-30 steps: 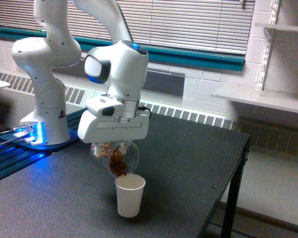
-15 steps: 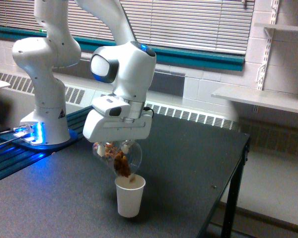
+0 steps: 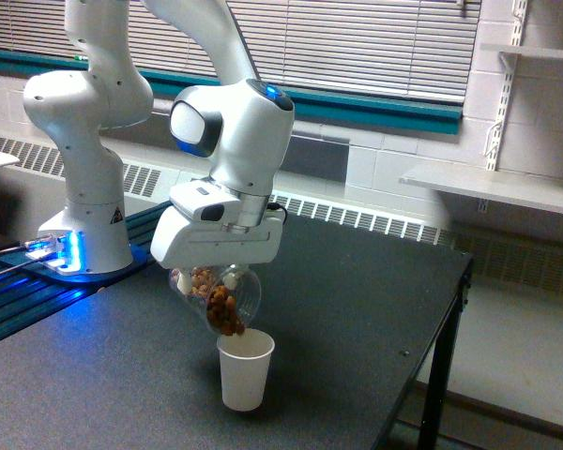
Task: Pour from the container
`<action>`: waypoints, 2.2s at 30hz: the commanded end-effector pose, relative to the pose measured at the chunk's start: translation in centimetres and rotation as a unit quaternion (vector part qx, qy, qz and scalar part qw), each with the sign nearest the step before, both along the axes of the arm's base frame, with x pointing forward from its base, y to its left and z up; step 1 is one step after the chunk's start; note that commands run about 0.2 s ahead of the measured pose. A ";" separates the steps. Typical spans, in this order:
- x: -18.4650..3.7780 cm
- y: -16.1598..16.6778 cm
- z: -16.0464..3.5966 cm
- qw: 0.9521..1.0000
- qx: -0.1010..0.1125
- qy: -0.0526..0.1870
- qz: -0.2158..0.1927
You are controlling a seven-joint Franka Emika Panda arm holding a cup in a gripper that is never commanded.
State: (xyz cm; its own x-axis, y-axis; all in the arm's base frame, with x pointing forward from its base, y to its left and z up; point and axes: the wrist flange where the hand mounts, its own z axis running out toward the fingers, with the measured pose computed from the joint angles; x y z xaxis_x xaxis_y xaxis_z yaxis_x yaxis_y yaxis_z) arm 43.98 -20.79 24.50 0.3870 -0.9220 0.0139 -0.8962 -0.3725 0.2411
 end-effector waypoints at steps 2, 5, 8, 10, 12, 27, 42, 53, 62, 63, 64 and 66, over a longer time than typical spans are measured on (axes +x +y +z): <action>0.5 -0.4 0.8 1.000 0.002 -0.004 0.004; 0.7 -0.5 0.9 1.000 0.001 -0.005 0.005; 0.8 -0.5 1.0 1.000 0.001 -0.005 0.007; 0.9 -0.5 1.0 1.000 0.000 -0.004 0.008; 0.9 -0.5 1.0 1.000 0.000 -0.003 0.008; 0.7 -0.4 0.8 1.000 0.008 0.008 0.004; 0.7 -0.5 0.7 1.000 0.010 0.010 0.002; 0.6 -0.5 0.6 1.000 0.020 0.019 0.001; 1.0 -0.7 0.6 1.000 0.023 0.019 -0.001; 1.0 -0.7 0.6 1.000 0.023 0.019 0.000; 1.1 -0.8 0.7 1.000 0.023 0.018 0.000; 1.1 -0.8 0.7 1.000 0.023 0.020 0.001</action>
State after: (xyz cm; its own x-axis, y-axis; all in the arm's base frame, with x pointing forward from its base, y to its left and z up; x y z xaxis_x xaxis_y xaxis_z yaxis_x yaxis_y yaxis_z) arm 44.85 -21.28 25.01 0.3800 -0.9242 -0.0377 -0.8897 -0.3764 0.2585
